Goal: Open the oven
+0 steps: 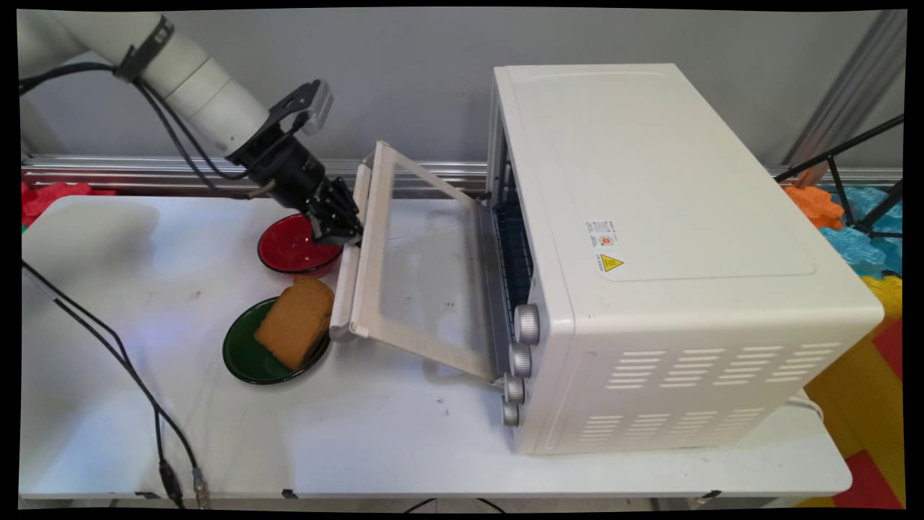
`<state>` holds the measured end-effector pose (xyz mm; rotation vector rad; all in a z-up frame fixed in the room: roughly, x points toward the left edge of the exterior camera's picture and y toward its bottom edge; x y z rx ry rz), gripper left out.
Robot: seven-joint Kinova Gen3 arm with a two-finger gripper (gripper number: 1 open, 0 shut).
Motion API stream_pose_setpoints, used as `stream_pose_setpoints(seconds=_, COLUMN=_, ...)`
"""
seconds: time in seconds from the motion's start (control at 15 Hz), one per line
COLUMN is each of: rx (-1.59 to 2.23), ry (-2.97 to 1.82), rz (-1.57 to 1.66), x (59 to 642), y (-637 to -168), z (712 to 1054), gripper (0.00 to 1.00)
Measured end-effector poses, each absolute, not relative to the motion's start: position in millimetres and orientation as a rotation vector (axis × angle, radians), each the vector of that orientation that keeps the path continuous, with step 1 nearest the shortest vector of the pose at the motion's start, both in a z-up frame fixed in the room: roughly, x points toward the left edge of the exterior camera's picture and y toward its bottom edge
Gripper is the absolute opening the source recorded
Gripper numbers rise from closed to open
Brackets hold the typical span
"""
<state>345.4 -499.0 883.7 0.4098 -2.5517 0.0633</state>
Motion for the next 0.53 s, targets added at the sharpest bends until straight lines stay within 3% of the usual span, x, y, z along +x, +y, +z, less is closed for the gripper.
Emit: stream_pose_setpoints(seconds=0.53, rx=0.346, ry=-2.564, rz=0.060, x=369, y=-489, z=859, gripper=0.00)
